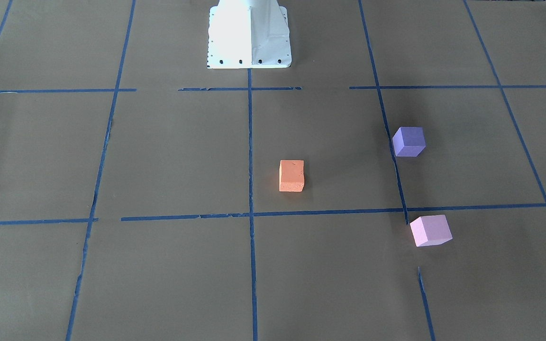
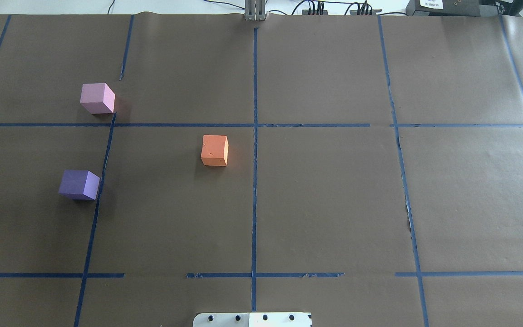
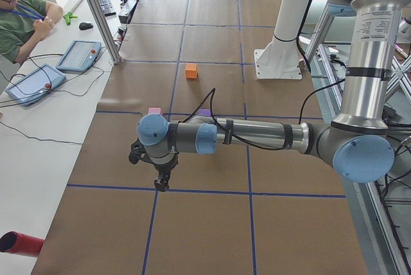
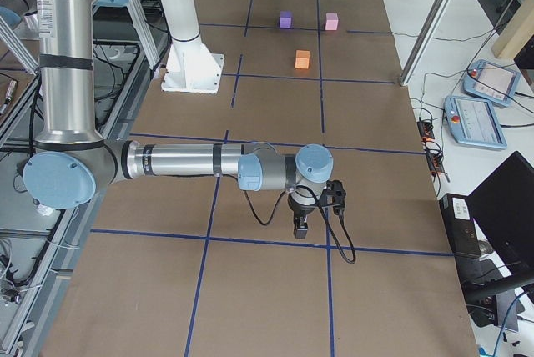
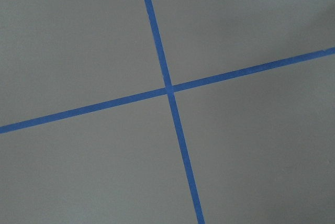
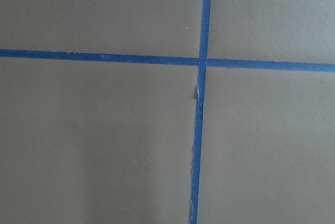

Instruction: Arrange blocks in a line

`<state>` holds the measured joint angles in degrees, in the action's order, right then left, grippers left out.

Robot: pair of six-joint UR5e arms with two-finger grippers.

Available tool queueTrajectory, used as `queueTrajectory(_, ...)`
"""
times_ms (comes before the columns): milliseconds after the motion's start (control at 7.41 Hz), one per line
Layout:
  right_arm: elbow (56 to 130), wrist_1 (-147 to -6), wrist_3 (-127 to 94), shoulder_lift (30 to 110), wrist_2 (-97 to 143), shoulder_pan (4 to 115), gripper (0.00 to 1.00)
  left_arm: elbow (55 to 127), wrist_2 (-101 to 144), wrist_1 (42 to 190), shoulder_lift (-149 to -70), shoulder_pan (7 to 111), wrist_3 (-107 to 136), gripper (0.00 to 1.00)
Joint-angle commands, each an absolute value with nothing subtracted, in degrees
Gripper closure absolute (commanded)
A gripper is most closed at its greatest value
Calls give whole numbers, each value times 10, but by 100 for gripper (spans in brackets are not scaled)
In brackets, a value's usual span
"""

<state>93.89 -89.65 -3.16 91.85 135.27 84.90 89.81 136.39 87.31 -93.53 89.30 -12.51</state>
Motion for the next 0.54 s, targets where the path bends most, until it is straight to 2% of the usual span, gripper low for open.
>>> queueTrajectory(0, 940, -896, -32, 918, 1353, 849, 0, 890, 1363, 875, -934, 893, -122, 0)
queueTrajectory(135, 939, -896, -32, 918, 1353, 849, 0, 892, 1361, 875, -937, 893, -120, 0)
queueTrajectory(405, 939, -896, -32, 918, 1353, 849, 0, 911, 1359, 877, -990, 891, -51, 0)
